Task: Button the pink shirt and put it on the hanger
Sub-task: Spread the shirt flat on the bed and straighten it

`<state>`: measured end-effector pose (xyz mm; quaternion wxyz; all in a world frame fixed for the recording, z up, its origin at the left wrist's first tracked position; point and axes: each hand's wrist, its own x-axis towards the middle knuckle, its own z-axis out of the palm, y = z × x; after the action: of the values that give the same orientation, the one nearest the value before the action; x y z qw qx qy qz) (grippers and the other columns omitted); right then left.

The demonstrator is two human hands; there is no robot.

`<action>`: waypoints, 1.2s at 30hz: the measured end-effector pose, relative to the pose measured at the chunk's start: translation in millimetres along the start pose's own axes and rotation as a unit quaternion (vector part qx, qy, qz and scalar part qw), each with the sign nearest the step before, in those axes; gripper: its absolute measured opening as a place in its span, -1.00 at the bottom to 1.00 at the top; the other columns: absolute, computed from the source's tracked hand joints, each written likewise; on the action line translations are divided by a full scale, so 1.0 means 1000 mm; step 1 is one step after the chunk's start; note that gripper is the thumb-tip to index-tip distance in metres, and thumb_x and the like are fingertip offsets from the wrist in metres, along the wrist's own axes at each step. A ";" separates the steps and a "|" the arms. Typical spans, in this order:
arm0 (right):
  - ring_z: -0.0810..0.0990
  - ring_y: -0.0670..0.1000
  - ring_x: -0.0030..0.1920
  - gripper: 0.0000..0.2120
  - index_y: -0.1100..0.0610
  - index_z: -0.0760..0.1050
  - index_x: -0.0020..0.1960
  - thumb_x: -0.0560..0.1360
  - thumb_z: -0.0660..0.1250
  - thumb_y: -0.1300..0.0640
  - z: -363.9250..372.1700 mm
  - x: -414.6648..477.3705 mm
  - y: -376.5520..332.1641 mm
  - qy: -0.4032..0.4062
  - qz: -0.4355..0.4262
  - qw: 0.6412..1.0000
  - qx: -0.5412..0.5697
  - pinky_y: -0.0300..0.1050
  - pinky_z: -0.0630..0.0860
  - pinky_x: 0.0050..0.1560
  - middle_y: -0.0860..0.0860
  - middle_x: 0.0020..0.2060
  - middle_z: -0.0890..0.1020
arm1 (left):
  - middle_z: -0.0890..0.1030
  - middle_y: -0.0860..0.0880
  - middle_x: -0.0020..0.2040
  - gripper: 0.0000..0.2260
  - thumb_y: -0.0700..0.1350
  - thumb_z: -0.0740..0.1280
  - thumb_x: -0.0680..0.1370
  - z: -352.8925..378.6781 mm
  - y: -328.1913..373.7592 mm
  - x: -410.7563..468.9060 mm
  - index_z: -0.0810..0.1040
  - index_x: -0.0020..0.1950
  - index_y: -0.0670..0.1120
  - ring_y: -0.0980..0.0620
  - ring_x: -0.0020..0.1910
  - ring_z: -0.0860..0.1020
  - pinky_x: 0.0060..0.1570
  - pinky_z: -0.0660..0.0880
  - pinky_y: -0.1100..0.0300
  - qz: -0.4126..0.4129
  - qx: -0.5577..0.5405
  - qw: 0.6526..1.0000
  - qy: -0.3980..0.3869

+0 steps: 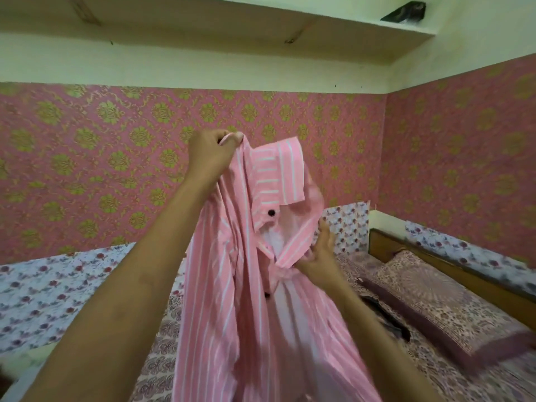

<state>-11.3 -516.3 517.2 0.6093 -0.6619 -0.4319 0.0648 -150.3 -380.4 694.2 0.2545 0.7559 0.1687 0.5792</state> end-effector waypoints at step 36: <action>0.42 -0.07 -0.39 -0.78 0.13 0.52 -0.29 0.44 0.37 0.02 -0.063 0.106 0.026 -0.044 0.020 0.943 -0.328 -0.19 0.28 -0.37 -0.05 -0.45 0.47 | 0.51 0.07 -0.47 -0.86 -0.18 0.40 0.46 0.020 -0.188 0.013 0.57 -0.30 -0.14 0.22 -0.46 0.39 -0.41 0.33 0.35 -0.210 -0.023 0.940 -0.267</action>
<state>105.7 -491.1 557.4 0.3377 -0.8301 -0.4420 -0.0393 -119.8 -223.8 591.2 0.4235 0.8239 0.2357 0.2937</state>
